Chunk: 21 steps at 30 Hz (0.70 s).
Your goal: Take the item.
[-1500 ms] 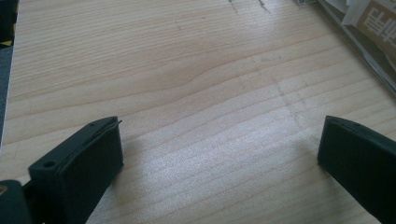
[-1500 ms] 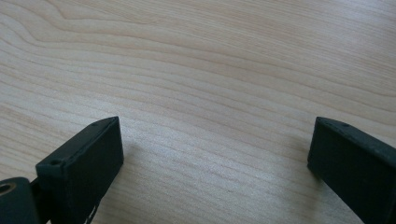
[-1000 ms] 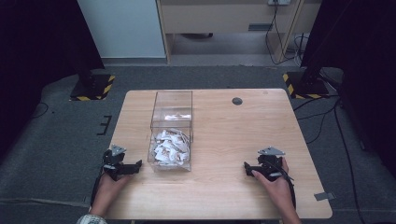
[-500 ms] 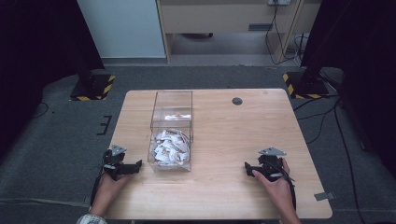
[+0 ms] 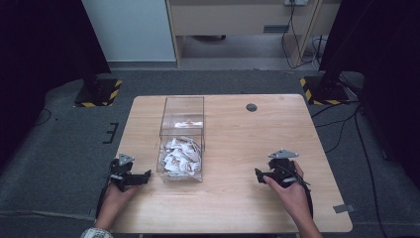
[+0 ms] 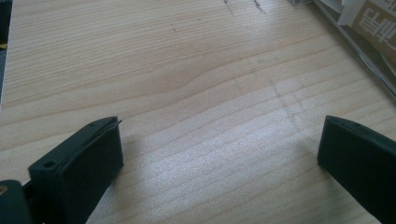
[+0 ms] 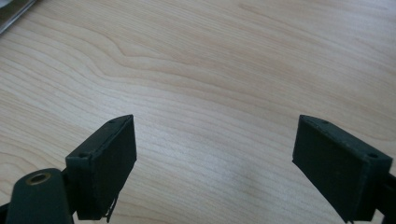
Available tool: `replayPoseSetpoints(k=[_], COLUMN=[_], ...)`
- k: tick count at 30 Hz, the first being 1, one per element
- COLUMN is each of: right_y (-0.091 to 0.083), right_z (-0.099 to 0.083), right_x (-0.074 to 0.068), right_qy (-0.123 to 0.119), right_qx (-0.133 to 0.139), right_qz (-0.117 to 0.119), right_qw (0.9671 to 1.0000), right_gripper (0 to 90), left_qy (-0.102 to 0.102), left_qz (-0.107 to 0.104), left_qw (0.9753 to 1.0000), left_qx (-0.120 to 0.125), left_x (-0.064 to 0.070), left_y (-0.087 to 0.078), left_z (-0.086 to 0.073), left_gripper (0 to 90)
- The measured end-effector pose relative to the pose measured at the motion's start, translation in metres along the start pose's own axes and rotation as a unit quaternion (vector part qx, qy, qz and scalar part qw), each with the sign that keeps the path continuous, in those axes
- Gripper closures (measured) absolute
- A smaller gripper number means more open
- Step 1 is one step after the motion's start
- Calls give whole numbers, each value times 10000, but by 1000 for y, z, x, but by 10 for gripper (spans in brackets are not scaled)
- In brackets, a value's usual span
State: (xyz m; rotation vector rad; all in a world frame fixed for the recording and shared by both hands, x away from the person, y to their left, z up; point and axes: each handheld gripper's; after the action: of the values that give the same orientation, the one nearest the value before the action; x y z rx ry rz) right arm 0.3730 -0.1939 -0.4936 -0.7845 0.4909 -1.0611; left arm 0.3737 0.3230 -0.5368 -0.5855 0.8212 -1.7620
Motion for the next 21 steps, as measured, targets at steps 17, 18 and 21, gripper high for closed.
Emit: replayPoseSetpoints(k=[17, 18, 21], right_y=[-4, -4, -5], right_z=[21, 23, 27], right_x=[-17, -18, -19], right_qy=[-178, -165, -218], right_qx=[-84, -103, -122], right_qz=[215, 220, 261], right_qw=[9996, 9996, 9993], right_gripper=[103, 108, 121], left_qy=[10, 11, 10], left_qz=[-7, -6, -7], left_qw=[10000, 10000, 10000], left_qx=[0, -1, -1], left_x=[0, 0, 0], left_y=[0, 0, 0], left_z=[0, 0, 0], left_gripper=[0, 0, 0])
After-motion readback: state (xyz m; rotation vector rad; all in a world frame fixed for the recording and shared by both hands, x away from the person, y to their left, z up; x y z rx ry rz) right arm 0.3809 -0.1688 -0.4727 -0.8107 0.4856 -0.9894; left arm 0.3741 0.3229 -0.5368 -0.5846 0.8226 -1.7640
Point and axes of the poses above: each handheld gripper's, and its own axes: y roughly forward along the jaws, z roughly out of its top, x roughly to its right, and after that the axes turned 4 degrees about -x, right-handed
